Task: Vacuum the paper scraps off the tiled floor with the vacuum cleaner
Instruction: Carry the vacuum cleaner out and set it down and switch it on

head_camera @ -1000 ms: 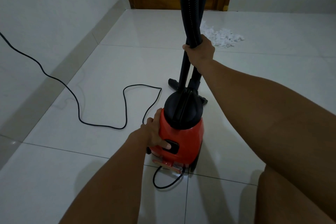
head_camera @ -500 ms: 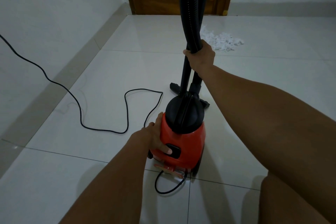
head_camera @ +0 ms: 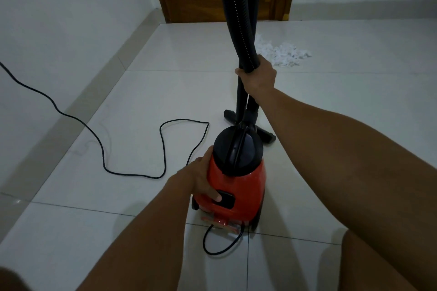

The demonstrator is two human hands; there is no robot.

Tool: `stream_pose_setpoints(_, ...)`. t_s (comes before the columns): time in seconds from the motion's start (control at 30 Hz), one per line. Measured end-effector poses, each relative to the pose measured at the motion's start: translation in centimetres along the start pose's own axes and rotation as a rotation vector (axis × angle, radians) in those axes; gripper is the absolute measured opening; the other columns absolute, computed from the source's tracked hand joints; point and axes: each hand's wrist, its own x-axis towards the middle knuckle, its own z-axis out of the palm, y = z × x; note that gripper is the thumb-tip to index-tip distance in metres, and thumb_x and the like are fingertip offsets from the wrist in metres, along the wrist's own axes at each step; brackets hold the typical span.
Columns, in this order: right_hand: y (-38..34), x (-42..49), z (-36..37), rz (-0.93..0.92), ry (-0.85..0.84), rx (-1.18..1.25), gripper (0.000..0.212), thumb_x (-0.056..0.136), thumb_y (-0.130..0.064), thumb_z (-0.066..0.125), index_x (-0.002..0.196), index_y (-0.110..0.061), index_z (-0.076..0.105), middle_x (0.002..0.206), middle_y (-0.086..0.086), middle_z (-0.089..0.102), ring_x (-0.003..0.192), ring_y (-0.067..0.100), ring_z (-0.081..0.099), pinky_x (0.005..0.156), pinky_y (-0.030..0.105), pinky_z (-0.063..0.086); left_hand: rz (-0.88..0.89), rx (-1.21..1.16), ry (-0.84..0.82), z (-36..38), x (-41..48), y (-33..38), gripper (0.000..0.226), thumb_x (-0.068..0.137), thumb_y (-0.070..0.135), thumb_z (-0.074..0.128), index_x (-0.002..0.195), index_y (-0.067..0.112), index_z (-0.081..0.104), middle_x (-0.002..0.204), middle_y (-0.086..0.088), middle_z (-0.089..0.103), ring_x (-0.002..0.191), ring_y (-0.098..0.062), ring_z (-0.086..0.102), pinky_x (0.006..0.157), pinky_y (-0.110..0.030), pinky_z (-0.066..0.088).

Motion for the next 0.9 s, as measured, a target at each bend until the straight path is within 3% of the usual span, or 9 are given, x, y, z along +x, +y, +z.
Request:
stream_pose_setpoints(0.2,0.0,0.2,0.4,-0.007,-0.001,0.0,0.036,0.083,-0.028,0.079,0.115,-0.017,0.066,0.104,0.002,0.071,0.095,0.021,0.066,0.086,0.031,0.055,0.026,0.032,0.056,0.6,-0.1,-0.3,0.161,0.018,0.067,0.091,0.144,0.063,-0.01,0.142,0.005,0.047,0.124,-0.032,0.055,0.094,-0.06,0.049)
stream_pose_setpoints(0.4,-0.5,0.1,0.4,0.011,0.01,0.006,0.036,0.082,-0.027,0.08,0.114,-0.017,0.067,0.104,0.003,0.071,0.095,0.022,0.068,0.085,0.031,0.056,-0.047,0.199,0.067,0.1,-2.6,2.2,0.152,0.027,0.066,0.082,0.146,0.055,-0.012,0.147,0.005,0.044,0.129,-0.033,0.051,0.102,-0.075,0.029)
stream_pose_setpoints(0.53,-0.2,0.1,0.4,0.003,0.009,0.015,0.036,0.082,-0.027,0.081,0.113,-0.018,0.067,0.102,0.002,0.071,0.093,0.021,0.066,0.086,0.031,0.056,0.004,0.04,0.022,0.3,0.1,-0.8,0.162,0.022,0.069,0.091,0.143,0.064,-0.017,0.145,0.007,0.047,0.13,-0.03,0.051,0.099,-0.068,0.041)
stream_pose_setpoints(0.63,-0.1,0.1,0.2,0.002,0.013,0.028,0.036,0.083,-0.027,0.081,0.115,-0.019,0.066,0.104,0.002,0.071,0.093,0.02,0.065,0.087,0.031,0.055,0.009,-0.003,-0.049,-1.2,-2.1,1.5,0.15,0.047,0.039,0.099,0.148,0.054,-0.01,0.147,0.005,0.045,0.134,-0.026,0.046,0.104,-0.051,0.046)
stream_pose_setpoints(0.73,-0.2,0.0,-0.2,0.017,0.022,0.057,0.04,0.083,-0.024,0.081,0.119,-0.017,0.066,0.108,0.004,0.072,0.094,0.021,0.065,0.089,0.033,0.055,-0.008,0.017,-0.153,-3.1,-2.4,2.6,0.128,0.07,0.016,0.09,0.151,0.047,-0.004,0.149,0.008,0.037,0.137,-0.018,0.038,0.106,-0.034,0.039)
stream_pose_setpoints(0.8,-0.4,-0.3,-0.7,0.026,0.023,0.061,0.039,0.084,-0.024,0.081,0.12,-0.017,0.066,0.107,0.004,0.071,0.094,0.022,0.065,0.089,0.034,0.055,-0.021,0.078,-0.022,-5.9,-1.9,3.6,0.118,0.076,0.021,0.084,0.157,0.041,0.0,0.159,-0.004,0.032,0.144,-0.022,0.034,0.114,-0.036,0.034)
stream_pose_setpoints(0.9,-0.6,-0.7,-1.5,0.037,0.03,0.065,0.039,0.084,-0.024,0.08,0.12,-0.017,0.066,0.102,0.003,0.07,0.094,0.023,0.065,0.087,0.032,0.054,0.101,-0.06,0.277,-11.6,-0.9,7.4,0.102,0.08,0.026,0.08,0.159,0.035,0.015,0.154,-0.011,0.041,0.138,-0.025,0.044,0.111,-0.037,0.039)
